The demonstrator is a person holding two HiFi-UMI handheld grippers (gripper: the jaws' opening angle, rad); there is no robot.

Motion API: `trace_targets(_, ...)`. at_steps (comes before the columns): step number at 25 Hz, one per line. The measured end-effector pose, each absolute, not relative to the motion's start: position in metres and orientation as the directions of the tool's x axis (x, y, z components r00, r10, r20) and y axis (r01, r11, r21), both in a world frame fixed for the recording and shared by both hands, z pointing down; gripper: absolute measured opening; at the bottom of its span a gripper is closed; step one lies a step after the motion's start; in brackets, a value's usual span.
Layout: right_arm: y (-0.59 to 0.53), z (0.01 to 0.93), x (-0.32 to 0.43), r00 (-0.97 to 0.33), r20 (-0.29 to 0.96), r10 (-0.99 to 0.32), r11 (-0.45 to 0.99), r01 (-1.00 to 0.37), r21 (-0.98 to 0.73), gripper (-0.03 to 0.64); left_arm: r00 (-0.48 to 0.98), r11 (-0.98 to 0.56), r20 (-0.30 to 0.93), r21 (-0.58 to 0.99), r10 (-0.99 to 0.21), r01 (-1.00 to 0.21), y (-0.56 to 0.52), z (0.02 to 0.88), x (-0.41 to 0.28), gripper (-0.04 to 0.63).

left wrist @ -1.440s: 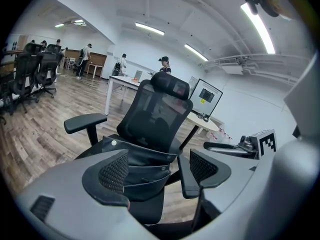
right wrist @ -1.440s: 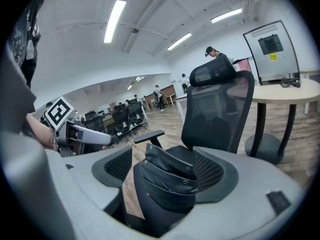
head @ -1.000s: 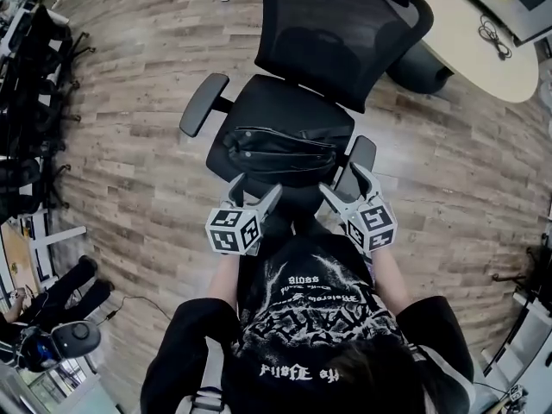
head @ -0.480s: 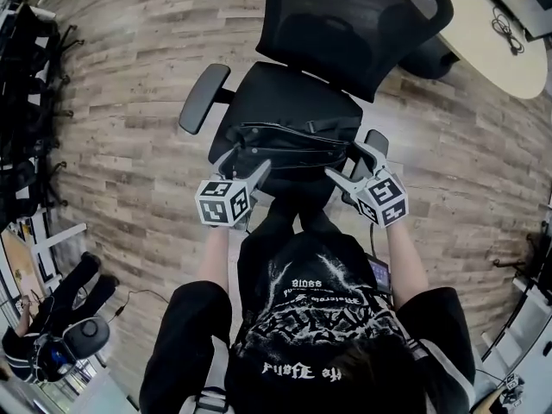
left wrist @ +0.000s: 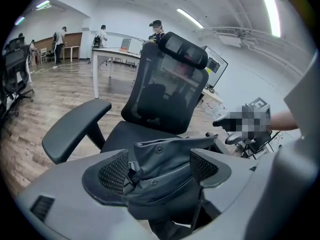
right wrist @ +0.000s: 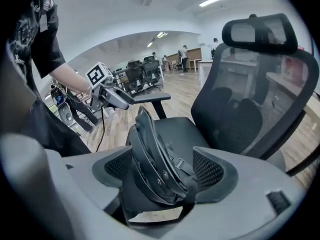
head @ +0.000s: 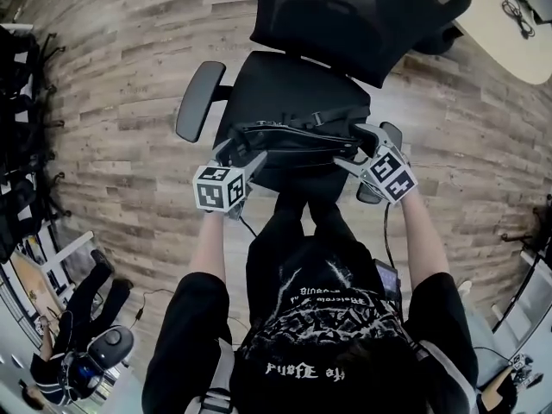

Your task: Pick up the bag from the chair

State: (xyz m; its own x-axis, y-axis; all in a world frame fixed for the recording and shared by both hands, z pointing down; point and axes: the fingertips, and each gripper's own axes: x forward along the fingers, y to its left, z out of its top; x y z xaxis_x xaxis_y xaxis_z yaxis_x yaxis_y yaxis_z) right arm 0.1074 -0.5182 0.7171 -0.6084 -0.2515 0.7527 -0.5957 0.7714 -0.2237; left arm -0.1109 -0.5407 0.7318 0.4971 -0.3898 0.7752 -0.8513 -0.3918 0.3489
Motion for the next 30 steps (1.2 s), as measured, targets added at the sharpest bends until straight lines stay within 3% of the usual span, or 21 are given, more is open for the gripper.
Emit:
trace_targets(9, -0.526, 0.770, 0.118, -0.547, 0.826, -0.138, 0.785, -0.569, -0.245, 0.376, 0.544, -0.438, 0.798, 0.405, -0.259, -0.803, -0.564, 0.784, -0.120, 0.393)
trace_targets(15, -0.524, 0.793, 0.112, -0.538, 0.839, -0.075, 0.793, -0.542, -0.277, 0.376, 0.588, -0.556, 0.802, 0.443, -0.106, -0.703, -0.561, 0.809, -0.105, 0.393)
trace_targets(21, -0.517, 0.809, 0.104, -0.542, 0.840, -0.018, 0.778, -0.535, -0.328, 0.376, 0.578, -0.631, 0.812, 0.406, -0.082, -0.661, -0.561, 0.826, -0.096, 0.393)
trace_targets(23, -0.516, 0.812, 0.104, -0.534, 0.845, -0.015, 0.786, -0.529, -0.321, 0.213, 0.589, -0.647, 0.807, 0.429, -0.038, -0.630, -0.556, 0.831, -0.091, 0.393)
trace_targets(24, -0.517, 0.812, 0.102, -0.533, 0.846, -0.019, 0.788, -0.529, -0.316, 0.172, 0.584, -0.661, 0.812, 0.432, -0.013, -0.614, -0.553, 0.835, -0.089, 0.393)
trace_targets(26, -0.519, 0.812, 0.101, -0.534, 0.845, -0.028, 0.782, -0.538, -0.314, 0.144, 0.561, -0.684, 0.828, 0.425, 0.028, -0.593, -0.551, 0.842, -0.088, 0.331)
trace_targets(28, -0.518, 0.813, 0.101, -0.530, 0.847, -0.031, 0.775, -0.548, -0.315, 0.124, 0.536, -0.693, 0.844, 0.407, 0.035, -0.596, -0.552, 0.846, -0.086, 0.222)
trace_targets(30, -0.517, 0.815, 0.102, -0.516, 0.856, -0.024, 0.780, -0.545, -0.307, 0.062, 0.524, -0.693, 0.851, 0.390, 0.020, -0.606, -0.554, 0.846, -0.081, 0.170)
